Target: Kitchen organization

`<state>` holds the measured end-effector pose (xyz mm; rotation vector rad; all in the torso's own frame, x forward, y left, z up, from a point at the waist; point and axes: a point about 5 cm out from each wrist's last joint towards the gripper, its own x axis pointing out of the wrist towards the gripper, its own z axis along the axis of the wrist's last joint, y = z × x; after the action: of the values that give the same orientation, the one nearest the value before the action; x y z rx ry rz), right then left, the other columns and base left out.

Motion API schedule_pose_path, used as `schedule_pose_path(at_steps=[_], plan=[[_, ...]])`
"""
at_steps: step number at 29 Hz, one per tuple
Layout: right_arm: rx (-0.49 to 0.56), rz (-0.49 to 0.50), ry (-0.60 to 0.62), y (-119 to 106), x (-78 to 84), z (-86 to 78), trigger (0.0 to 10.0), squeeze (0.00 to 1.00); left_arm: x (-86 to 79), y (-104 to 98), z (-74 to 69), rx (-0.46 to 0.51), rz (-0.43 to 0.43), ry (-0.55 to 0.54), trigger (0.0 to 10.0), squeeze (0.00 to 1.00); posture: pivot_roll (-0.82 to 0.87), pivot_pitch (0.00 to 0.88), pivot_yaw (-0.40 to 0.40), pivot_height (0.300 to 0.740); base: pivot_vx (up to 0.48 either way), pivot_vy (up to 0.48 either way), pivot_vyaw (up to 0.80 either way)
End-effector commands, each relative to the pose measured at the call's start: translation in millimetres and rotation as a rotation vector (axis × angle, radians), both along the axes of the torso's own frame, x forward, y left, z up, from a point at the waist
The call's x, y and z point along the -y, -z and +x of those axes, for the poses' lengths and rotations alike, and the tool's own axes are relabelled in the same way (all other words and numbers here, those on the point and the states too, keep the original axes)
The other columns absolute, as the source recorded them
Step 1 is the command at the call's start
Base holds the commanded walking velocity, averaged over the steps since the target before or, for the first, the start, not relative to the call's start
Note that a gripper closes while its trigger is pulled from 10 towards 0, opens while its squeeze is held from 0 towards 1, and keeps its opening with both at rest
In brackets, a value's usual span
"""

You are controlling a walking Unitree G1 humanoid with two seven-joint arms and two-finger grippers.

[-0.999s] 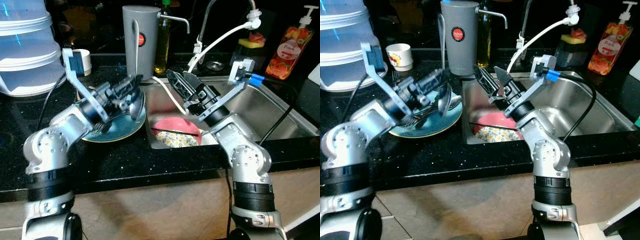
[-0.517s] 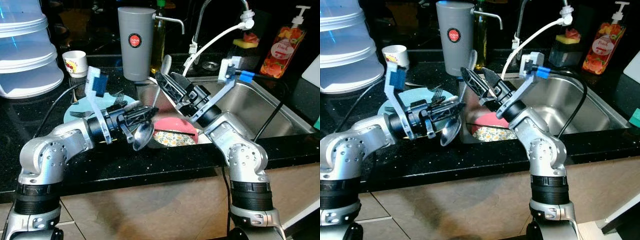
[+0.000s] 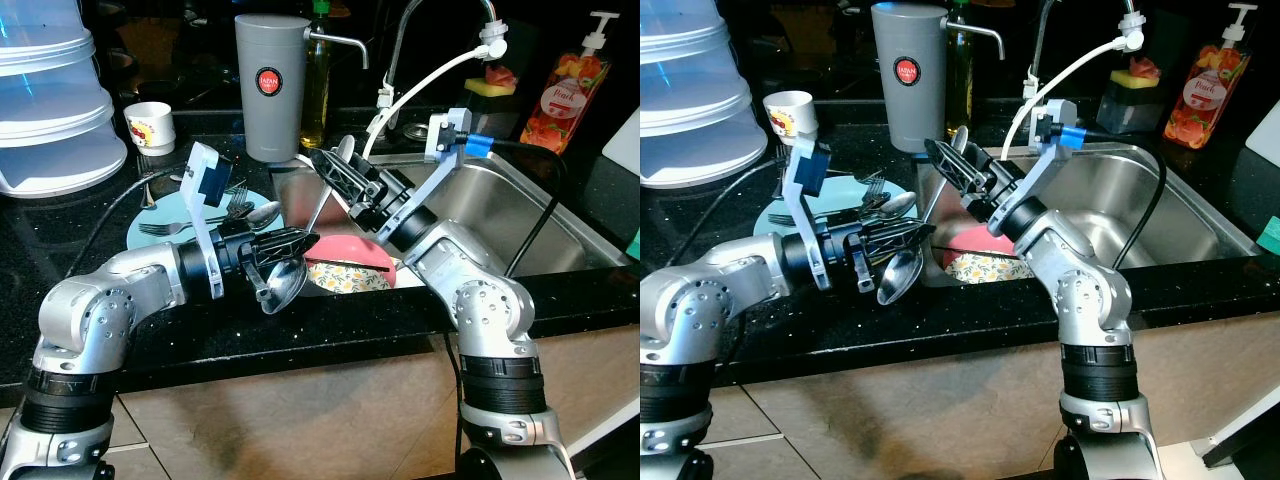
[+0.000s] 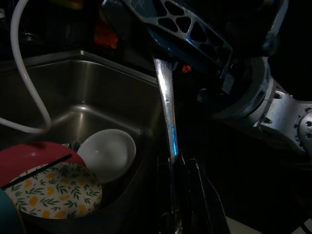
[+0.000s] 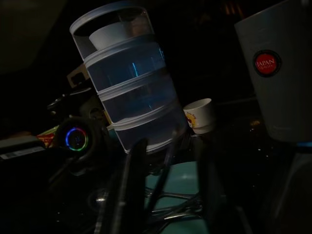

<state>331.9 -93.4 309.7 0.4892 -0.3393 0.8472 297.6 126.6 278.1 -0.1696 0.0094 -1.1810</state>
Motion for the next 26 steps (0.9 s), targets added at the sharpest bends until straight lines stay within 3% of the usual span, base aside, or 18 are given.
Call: schedule_pose_path(at_steps=[1,12,14,15,16,23,25,26], plan=[[-0.043,0.012,0.046,4,9.1,5.4,0.0,0.00,-0.8,-6,-0.6,0.041,0.007,0.005,0.0,0.00,-0.02,0.061,-0.008,0.740,0.000,0.000,0.00],[-0.027,0.022,0.034,-2,8.9,7.2,0.0,0.00,-1.9,-6,3.5,0.046,0.021,-0.020,0.0,0.00,-0.03,0.059,-0.019,0.740,0.000,0.000,0.00],[-0.031,0.030,0.042,-1,7.4,8.7,0.0,0.00,-4.1,-7,7.9,0.066,0.032,-0.067,0.0,0.00,-0.02,0.062,-0.018,0.740,0.000,0.000,0.00],[-0.031,0.037,0.056,-1,8.2,10.0,0.0,0.00,-6.7,-9,14.3,0.098,0.041,-0.136,5.3,0.00,-0.02,0.062,-0.018,0.740,0.000,0.000,0.00],[-0.028,0.040,0.102,-3,12.6,13.7,0.0,0.00,-17.1,-15,32.8,0.137,0.032,-0.332,10.0,1.00,-0.02,0.062,-0.015,0.740,0.000,0.000,0.00],[-0.024,0.052,0.164,-5,24.3,19.4,0.0,0.00,-32.3,-23,46.4,0.177,-0.010,-0.495,10.0,1.00,-0.02,0.067,-0.011,0.740,0.000,0.000,0.00],[-0.024,0.052,0.164,-5,24.3,19.4,0.0,0.00,-32.3,-23,46.4,0.177,-0.010,-0.495,10.0,1.00,-0.02,0.067,-0.011,0.740,0.000,0.000,0.00],[-0.020,0.056,0.181,-6,28.6,20.7,0.0,0.00,-36.9,-27,49.3,0.202,-0.034,-0.552,10.0,1.00,-0.02,0.068,-0.008,0.740,0.000,0.000,0.00]])
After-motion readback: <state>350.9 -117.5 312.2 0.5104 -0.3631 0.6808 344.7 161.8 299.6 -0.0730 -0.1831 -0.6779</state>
